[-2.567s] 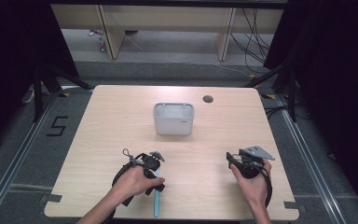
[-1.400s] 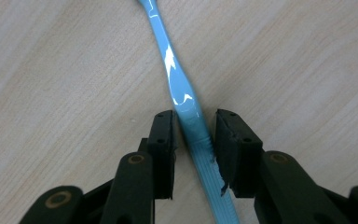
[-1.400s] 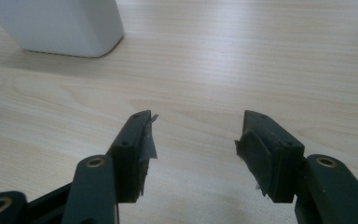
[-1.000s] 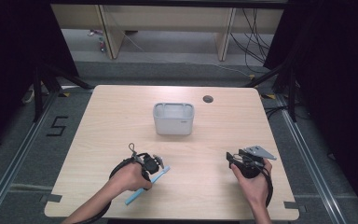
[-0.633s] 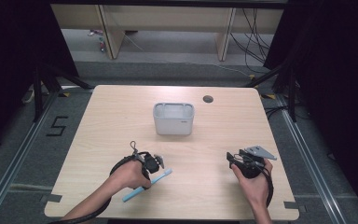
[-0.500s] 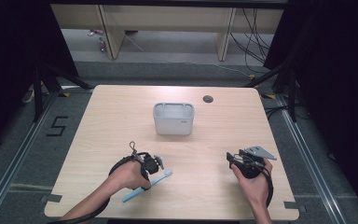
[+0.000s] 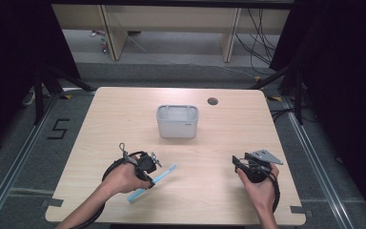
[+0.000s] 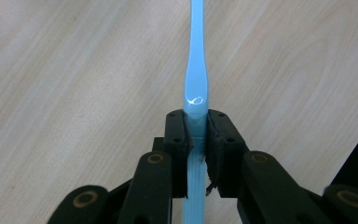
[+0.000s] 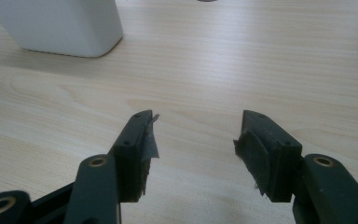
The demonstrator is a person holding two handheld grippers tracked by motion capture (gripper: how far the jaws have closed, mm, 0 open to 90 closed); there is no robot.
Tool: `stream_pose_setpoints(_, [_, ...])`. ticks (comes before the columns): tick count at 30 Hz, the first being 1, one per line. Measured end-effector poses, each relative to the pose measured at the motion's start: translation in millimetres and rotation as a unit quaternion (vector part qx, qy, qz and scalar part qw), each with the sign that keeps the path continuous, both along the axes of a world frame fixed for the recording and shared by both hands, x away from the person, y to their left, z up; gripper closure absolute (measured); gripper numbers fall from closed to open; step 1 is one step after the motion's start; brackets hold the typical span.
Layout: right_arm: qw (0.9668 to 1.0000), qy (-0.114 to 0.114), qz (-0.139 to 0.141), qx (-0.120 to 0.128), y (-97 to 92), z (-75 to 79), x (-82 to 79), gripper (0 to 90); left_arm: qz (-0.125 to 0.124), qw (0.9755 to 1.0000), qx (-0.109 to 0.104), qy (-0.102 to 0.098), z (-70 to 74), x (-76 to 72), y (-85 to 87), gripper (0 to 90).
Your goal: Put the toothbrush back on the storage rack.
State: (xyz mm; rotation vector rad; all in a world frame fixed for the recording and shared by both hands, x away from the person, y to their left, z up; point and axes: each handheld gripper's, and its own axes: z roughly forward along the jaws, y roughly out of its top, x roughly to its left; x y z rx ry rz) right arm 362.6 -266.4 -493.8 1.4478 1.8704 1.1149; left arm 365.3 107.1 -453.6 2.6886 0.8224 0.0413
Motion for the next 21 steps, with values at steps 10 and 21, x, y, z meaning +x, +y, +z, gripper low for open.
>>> stream_pose_setpoints(10, [1.0000, 0.001, -0.004, 0.006, 3.8, -2.4, -1.1, 45.7, 0.028, 0.9957, -0.078, -0.039, 1.7, 0.5, 12.6, 78.5])
stream_pose_setpoints(21, [1.0000, -0.006, 0.004, -0.006, 1.6, -3.4, -0.5, 44.3, 0.056, 0.9888, -0.110, -0.084, -0.4, 2.2, 23.6, 78.5])
